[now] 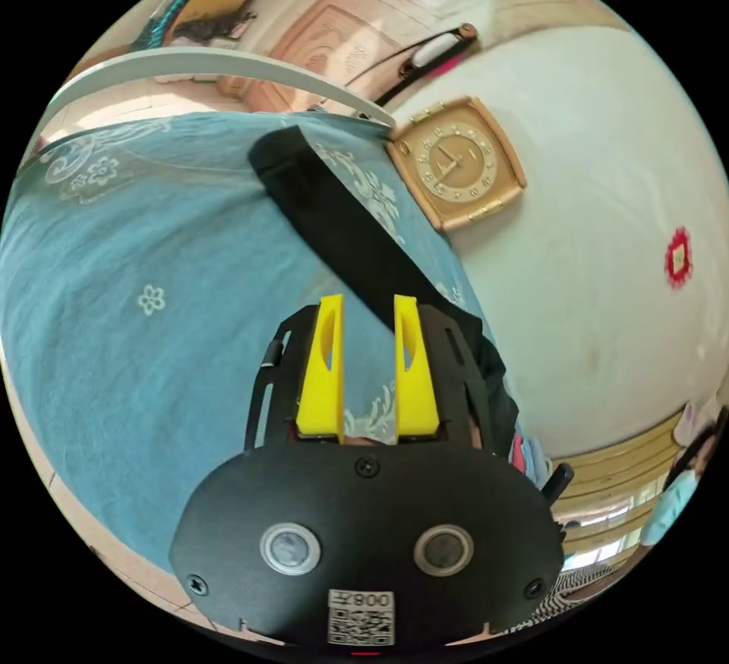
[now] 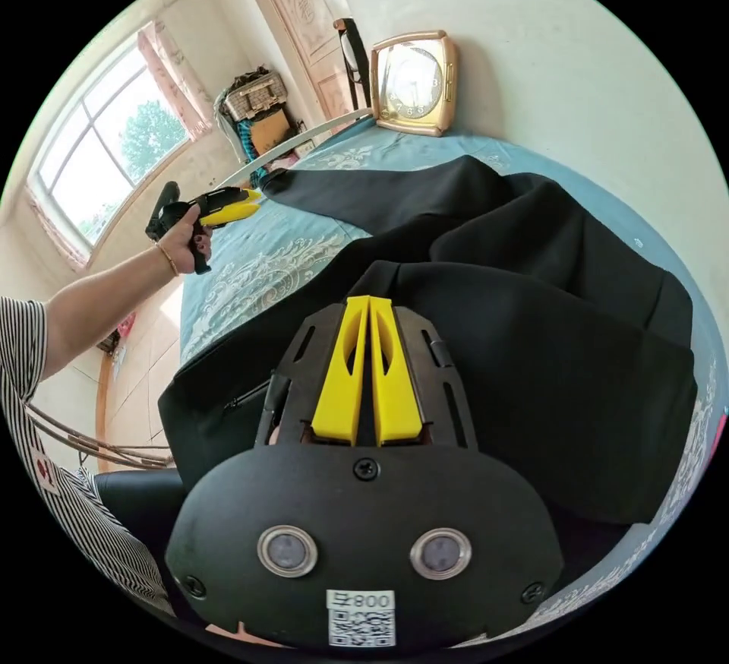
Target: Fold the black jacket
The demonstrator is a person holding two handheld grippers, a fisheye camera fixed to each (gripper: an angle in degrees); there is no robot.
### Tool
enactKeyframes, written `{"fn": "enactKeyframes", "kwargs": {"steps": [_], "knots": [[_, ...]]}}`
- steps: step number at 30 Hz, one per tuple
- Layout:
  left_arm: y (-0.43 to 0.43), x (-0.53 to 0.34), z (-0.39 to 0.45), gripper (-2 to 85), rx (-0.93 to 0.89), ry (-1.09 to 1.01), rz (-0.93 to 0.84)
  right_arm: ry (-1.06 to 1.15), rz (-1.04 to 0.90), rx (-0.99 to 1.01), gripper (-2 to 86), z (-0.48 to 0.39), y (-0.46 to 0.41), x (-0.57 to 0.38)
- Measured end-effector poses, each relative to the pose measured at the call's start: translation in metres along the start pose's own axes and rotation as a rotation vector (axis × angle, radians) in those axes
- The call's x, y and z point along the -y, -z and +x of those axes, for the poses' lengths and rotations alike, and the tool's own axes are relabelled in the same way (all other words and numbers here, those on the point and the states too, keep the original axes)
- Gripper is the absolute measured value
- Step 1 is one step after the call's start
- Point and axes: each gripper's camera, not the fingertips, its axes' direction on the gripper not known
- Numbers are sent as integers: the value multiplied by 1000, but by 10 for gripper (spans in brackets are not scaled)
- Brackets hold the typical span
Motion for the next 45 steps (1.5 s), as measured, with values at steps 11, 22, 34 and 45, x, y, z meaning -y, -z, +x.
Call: {"fn": "enactKeyframes", "kwargs": {"steps": [11, 22, 34, 45], "knots": [[-17, 74, -76, 82, 111, 135, 53, -126, -70, 34, 2, 42, -53, -6], [-39, 24, 55, 20, 27, -351, -43, -188, -50, 104, 4, 103, -32, -21], [-92, -260, 236, 17, -49, -1208, -317, -632, 337, 814, 114, 309, 71, -92], [-75, -426, 279, 14, 254, -1716, -202, -773, 239, 934, 122, 388, 76, -115]]}}
